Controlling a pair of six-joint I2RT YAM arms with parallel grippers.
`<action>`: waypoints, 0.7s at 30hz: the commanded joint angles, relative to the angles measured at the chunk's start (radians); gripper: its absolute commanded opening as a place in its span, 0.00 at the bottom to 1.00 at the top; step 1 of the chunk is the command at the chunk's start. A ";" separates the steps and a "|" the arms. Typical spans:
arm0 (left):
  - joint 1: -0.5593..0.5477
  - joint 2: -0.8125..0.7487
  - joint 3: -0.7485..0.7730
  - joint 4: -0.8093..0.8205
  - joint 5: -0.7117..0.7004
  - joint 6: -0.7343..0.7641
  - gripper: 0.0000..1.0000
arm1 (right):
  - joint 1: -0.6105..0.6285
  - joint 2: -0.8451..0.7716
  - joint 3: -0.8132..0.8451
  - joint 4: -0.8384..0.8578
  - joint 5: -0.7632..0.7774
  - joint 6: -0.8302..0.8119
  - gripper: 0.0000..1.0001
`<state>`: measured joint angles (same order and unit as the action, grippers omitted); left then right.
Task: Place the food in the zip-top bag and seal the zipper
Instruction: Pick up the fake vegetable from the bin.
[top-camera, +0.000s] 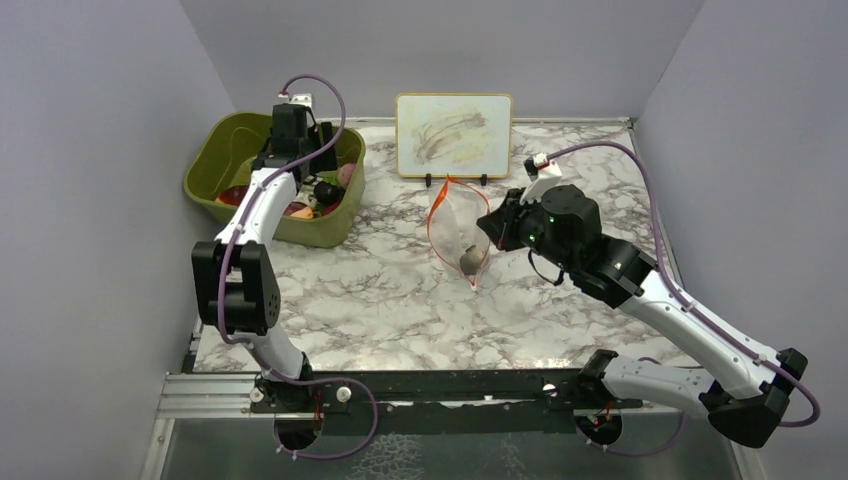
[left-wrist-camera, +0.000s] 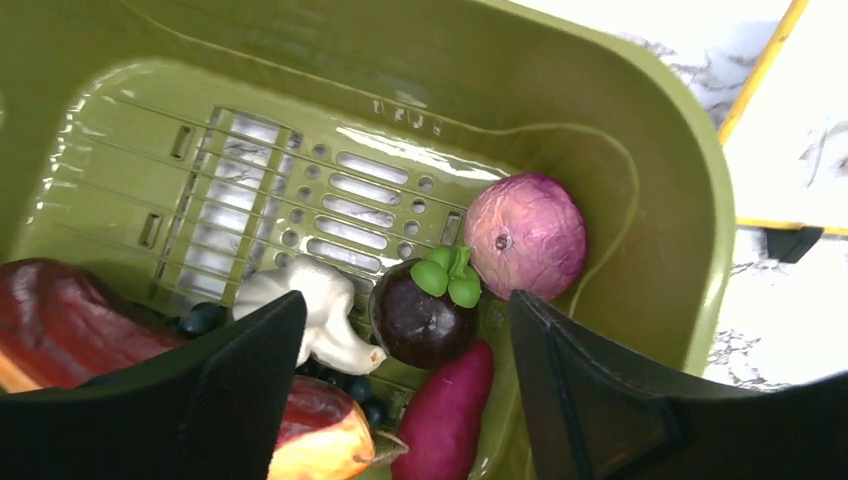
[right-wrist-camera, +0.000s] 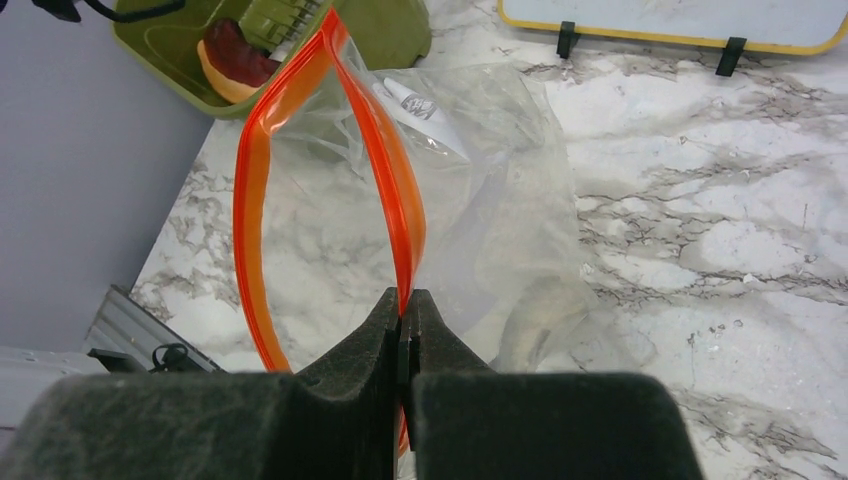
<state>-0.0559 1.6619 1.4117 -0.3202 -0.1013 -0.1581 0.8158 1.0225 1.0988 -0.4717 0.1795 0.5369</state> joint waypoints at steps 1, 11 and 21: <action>0.019 0.093 0.048 -0.011 0.094 0.027 0.80 | -0.004 0.003 0.020 -0.022 0.033 -0.008 0.01; 0.030 0.228 0.066 -0.014 0.145 0.073 0.86 | -0.004 -0.056 -0.035 -0.043 0.115 0.037 0.01; 0.030 0.308 0.081 -0.017 0.113 0.070 0.84 | -0.005 -0.063 -0.076 0.009 0.081 0.050 0.01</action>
<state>-0.0326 1.9450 1.4605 -0.3332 0.0132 -0.0967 0.8158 0.9611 1.0344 -0.5144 0.2543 0.5728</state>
